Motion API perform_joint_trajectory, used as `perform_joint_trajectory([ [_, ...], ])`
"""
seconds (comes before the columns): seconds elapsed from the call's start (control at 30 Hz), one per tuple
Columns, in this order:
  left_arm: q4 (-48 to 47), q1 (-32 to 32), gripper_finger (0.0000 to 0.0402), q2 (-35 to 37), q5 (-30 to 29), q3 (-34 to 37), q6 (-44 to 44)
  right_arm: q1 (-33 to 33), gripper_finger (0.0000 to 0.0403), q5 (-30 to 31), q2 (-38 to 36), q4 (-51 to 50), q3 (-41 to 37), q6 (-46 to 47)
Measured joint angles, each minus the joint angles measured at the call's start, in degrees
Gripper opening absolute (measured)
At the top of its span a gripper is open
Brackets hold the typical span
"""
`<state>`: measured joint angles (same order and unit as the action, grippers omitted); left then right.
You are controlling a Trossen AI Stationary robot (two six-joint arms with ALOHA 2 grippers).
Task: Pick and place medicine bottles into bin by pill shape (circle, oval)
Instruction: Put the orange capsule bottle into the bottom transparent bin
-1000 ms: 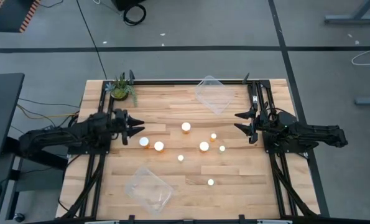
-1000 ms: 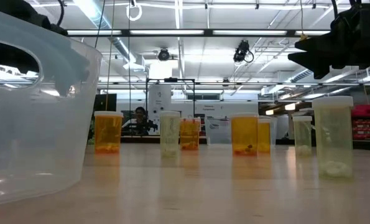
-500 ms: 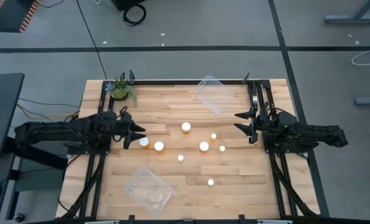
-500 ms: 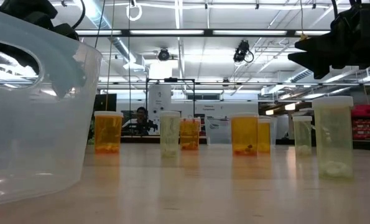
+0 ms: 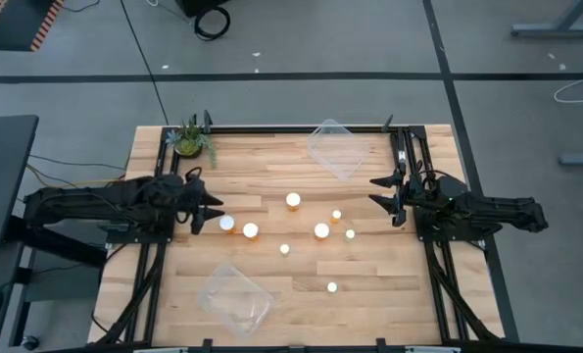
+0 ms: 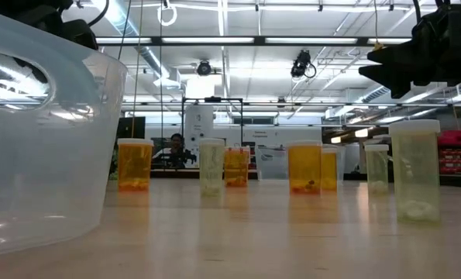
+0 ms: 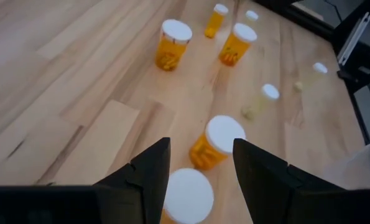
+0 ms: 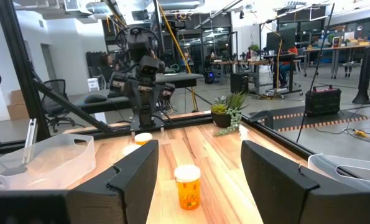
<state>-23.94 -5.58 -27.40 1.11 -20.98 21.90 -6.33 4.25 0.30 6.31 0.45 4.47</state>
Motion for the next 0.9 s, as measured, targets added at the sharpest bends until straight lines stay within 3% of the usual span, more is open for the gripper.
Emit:
perform_joint_trajectory([
  [0.57, -0.46, 0.00, 0.0186, -0.18, -1.35, -1.26, 1.73, 0.01, 0.0237, 0.01, 0.00, 0.00, 0.00, 0.00],
  [0.9, -0.35, -0.02, 0.0185, -5.47, -1.55, -1.26, 3.54, 0.00, 0.0237, 0.00, 0.00, 0.01, 0.02, 0.00],
])
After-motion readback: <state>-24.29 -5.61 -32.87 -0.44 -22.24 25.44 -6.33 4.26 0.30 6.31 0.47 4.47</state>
